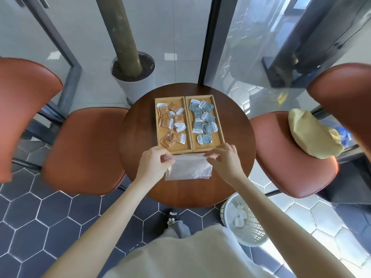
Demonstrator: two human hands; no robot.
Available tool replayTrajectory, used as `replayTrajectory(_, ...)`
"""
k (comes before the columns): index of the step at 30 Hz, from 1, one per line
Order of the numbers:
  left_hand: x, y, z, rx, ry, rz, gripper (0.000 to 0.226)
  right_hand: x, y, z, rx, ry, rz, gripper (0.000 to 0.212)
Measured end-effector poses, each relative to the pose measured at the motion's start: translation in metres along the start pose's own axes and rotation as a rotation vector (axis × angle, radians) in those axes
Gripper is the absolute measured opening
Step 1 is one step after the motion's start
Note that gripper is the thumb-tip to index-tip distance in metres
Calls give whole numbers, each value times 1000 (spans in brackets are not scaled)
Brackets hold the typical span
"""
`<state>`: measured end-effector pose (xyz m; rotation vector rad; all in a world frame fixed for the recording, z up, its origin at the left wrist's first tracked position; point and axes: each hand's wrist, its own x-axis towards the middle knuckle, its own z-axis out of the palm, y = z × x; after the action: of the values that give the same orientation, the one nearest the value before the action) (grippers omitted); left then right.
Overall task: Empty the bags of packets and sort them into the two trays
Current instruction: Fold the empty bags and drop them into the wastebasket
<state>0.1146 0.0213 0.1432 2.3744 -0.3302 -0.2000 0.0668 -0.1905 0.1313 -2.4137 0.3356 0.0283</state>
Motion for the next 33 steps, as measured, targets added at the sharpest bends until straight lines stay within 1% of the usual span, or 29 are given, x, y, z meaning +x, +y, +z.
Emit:
replayTrajectory(2, 4, 8, 2, -69, -71, -4, 6, -1, 7, -15, 8, 6, -15, 11)
replayTrajectory(3, 7, 9, 0, -119, -128, -30, 6, -1, 8, -20, 66, -18, -10, 11)
replayTrajectory(5, 9, 18, 1, -235, -262, -99, 7, -7, 13, -40, 281, -84, 57, 13)
replayTrajectory(7, 8, 33, 5, -385, -345, -177, 6, -17, 20, -59, 463, -123, 126, 23)
replayTrajectory(8, 6, 41, 10, -479, -364, -218, 7, -22, 25, -65, 530, -125, 157, 21)
replayTrajectory(10, 0, 56, 23, -690, -401, -309, 2, -34, 36, -77, 676, -105, 233, 6)
replayTrajectory(12, -12, 69, 38, -880, -476, -345, 18, -46, 50, -88, 805, -58, 311, 5)
replayTrajectory(13, -19, 75, 46, -922, -515, -349, 26, -53, 59, -94, 857, -41, 344, 6)
replayTrajectory(14, -27, 82, 54, -931, -542, -349, 29, -60, 68, -100, 891, -24, 367, 6)
replayTrajectory(15, -34, 89, 63, -907, -547, -344, 25, -68, 77, -106, 907, -1, 385, 6)
replayTrajectory(17, -47, 103, 83, -831, -507, -350, 12, -85, 97, -116, 974, 48, 444, 5)
replayTrajectory(18, -53, 110, 94, -809, -474, -361, 9, -95, 107, -121, 1045, 57, 471, 5)
replayTrajectory(19, -59, 118, 104, -800, -440, -373, 8, -104, 118, -125, 1120, 44, 489, 6)
replayTrajectory(21, -72, 134, 124, -798, -381, -397, 8, -125, 139, -133, 1229, -35, 535, 13)
replayTrajectory(22, -79, 142, 133, -786, -363, -398, 8, -136, 151, -135, 1226, -77, 575, 16)
replayTrajectory(24, -94, 155, 154, -735, -348, -367, 8, -157, 174, -138, 1123, -109, 670, 24)
replayTrajectory(26, -106, 164, 173, -666, -330, -335, 9, -175, 194, -139, 1027, -55, 718, 24)
replayTrajectory(27, -111, 168, 182, -617, -311, -319, 11, -183, 202, -139, 1010, -15, 729, 19)
replayTrajectory(29, -119, 176, 199, -530, -266, -290, 15, -196, 218, -140, 1044, 30, 752, 10)
replayTrajectory(31, -123, 181, 214, -448, -234, -255, 15, -204, 234, -139, 1129, 52, 788, 12)
replayTrajectory(33, -124, 183, 225, -366, -236, -218, 18, -209, 247, -137, 1218, 73, 840, 12)
